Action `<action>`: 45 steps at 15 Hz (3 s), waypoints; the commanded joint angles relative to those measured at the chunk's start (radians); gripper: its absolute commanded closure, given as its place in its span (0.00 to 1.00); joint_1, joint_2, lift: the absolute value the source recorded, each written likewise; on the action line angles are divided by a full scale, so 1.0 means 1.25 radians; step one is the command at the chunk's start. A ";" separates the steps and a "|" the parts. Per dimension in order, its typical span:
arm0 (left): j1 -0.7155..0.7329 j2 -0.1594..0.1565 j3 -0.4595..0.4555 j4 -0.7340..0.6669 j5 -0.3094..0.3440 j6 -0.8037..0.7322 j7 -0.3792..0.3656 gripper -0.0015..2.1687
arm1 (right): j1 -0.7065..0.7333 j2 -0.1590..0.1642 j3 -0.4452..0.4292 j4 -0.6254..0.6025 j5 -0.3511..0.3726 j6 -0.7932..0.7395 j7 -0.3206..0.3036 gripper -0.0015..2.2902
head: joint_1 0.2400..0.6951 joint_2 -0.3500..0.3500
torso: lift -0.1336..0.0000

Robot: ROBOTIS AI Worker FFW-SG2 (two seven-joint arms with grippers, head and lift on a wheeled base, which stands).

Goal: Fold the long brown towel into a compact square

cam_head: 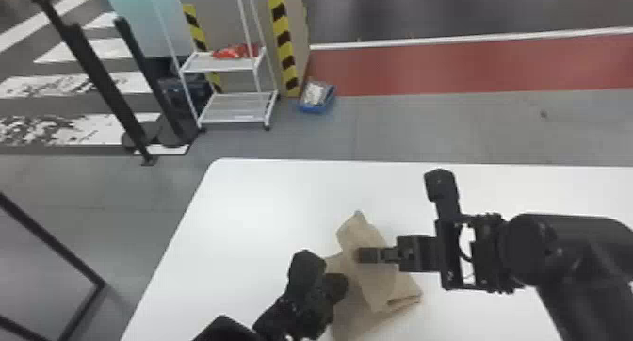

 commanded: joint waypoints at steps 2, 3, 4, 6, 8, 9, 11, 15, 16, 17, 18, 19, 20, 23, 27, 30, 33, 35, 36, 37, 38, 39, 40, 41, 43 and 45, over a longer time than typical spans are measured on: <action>-0.024 -0.006 -0.011 0.020 -0.004 0.001 0.002 0.78 | -0.001 0.001 0.002 -0.007 -0.002 0.033 0.000 0.42 | 1.00 0.78 | 1.00; -0.028 -0.012 -0.012 0.026 -0.007 0.001 0.002 0.78 | -0.006 0.001 0.004 -0.006 -0.002 0.043 0.000 0.42 | 1.00 0.77 | 1.00; -0.034 -0.016 -0.020 0.031 -0.010 0.001 0.002 0.78 | -0.013 0.001 0.014 0.004 0.003 0.043 -0.002 0.42 | 1.00 0.77 | 1.00; -0.034 -0.018 -0.027 0.032 -0.011 0.001 0.002 0.78 | -0.021 0.001 0.024 0.025 0.006 0.018 -0.002 0.42 | 1.00 0.76 | 1.00; -0.035 -0.020 -0.027 0.034 -0.011 0.001 0.002 0.78 | -0.021 0.001 0.026 0.037 0.002 -0.007 -0.002 0.42 | 1.00 0.75 | 1.00; -0.035 -0.020 -0.027 0.034 -0.011 0.001 0.002 0.78 | -0.021 0.001 0.031 0.040 0.002 -0.007 -0.002 0.42 | 1.00 0.75 | 1.00; -0.035 -0.018 -0.027 0.034 -0.011 0.001 0.002 0.78 | -0.021 0.001 0.035 0.045 -0.005 -0.007 -0.002 0.36 | 1.00 0.75 | 1.00; -0.034 -0.017 -0.019 0.030 -0.011 -0.001 0.002 0.78 | -0.017 0.001 0.046 0.048 -0.006 -0.007 -0.004 0.31 | 1.00 0.76 | 1.00; -0.033 -0.015 -0.017 0.030 -0.011 -0.001 0.002 0.78 | -0.016 0.001 0.046 0.048 -0.006 -0.004 -0.005 0.31 | 1.00 0.77 | 1.00; -0.032 -0.015 -0.016 0.030 -0.011 -0.001 0.002 0.78 | -0.016 0.001 0.047 0.048 -0.005 -0.004 -0.005 0.31 | 1.00 0.77 | 1.00; -0.032 -0.013 -0.016 0.029 -0.011 -0.001 0.002 0.78 | -0.015 0.001 0.049 0.048 -0.006 -0.004 -0.006 0.23 | 1.00 0.78 | 1.00; -0.030 -0.013 -0.016 0.029 -0.011 -0.001 0.002 0.79 | -0.012 0.001 0.055 0.048 -0.009 -0.004 -0.006 0.17 | 1.00 0.78 | 1.00; -0.032 -0.013 -0.014 0.026 -0.011 -0.001 0.002 0.79 | -0.011 0.001 0.056 0.048 -0.008 -0.004 -0.006 0.17 | 1.00 0.78 | 1.00; -0.016 -0.011 0.010 -0.002 -0.011 -0.009 0.007 0.79 | -0.008 0.001 0.051 0.054 -0.010 0.006 -0.002 0.10 | 1.00 0.79 | 1.00; -0.001 -0.004 0.039 -0.038 -0.029 -0.019 0.018 0.79 | -0.008 0.001 0.049 0.056 -0.021 0.016 0.006 0.10 | 1.00 0.83 | 1.00; 0.020 0.000 0.077 -0.070 -0.036 -0.036 0.018 0.79 | -0.011 0.001 0.052 0.076 -0.029 0.008 0.012 0.10 | 1.00 0.86 | 1.00; 0.015 0.003 0.097 -0.060 -0.038 -0.038 0.009 0.79 | 0.006 0.001 0.049 0.056 -0.041 0.011 0.025 0.10 | 1.00 0.90 | 1.00; 0.014 0.007 0.099 -0.036 -0.038 -0.055 0.013 0.79 | 0.041 0.001 0.020 -0.038 -0.058 0.062 0.034 0.10 | 1.00 0.92 | 1.00; 0.010 0.010 0.103 -0.029 -0.038 -0.063 0.014 0.79 | 0.059 0.001 0.001 -0.083 -0.073 0.104 0.042 0.10 | 1.00 0.93 | 1.00; 0.007 0.012 0.116 -0.024 -0.034 -0.073 0.011 0.79 | 0.090 0.001 -0.023 -0.137 -0.099 0.146 0.050 0.05 | 1.00 0.94 | 1.00; -0.002 0.012 0.130 -0.017 -0.024 -0.077 0.010 0.79 | 0.129 0.001 -0.050 -0.190 -0.122 0.168 0.058 0.04 | 1.00 0.96 | 1.00; -0.013 0.012 0.143 -0.008 -0.019 -0.077 0.011 0.79 | 0.168 0.001 -0.061 -0.229 -0.143 0.170 0.064 0.05 | 1.00 0.97 | 1.00; -0.024 0.014 0.156 0.005 -0.013 -0.095 0.013 0.79 | 0.206 0.001 -0.086 -0.268 -0.161 0.170 0.074 0.05 | 1.00 0.99 | 1.00; -0.035 0.015 0.166 0.019 -0.005 -0.102 0.013 0.79 | 0.235 0.001 -0.104 -0.297 -0.164 0.173 0.081 0.06 | 1.00 1.00 | 1.00; -0.052 0.017 0.193 0.042 0.020 -0.129 0.010 0.79 | 0.268 0.001 -0.128 -0.335 -0.164 0.182 0.093 0.13 | 1.00 1.00 | 1.00; -0.067 0.022 0.208 0.064 0.046 -0.134 0.002 0.79 | 0.279 0.001 -0.153 -0.347 -0.117 0.170 0.111 0.19 | 1.00 1.00 | 1.00</action>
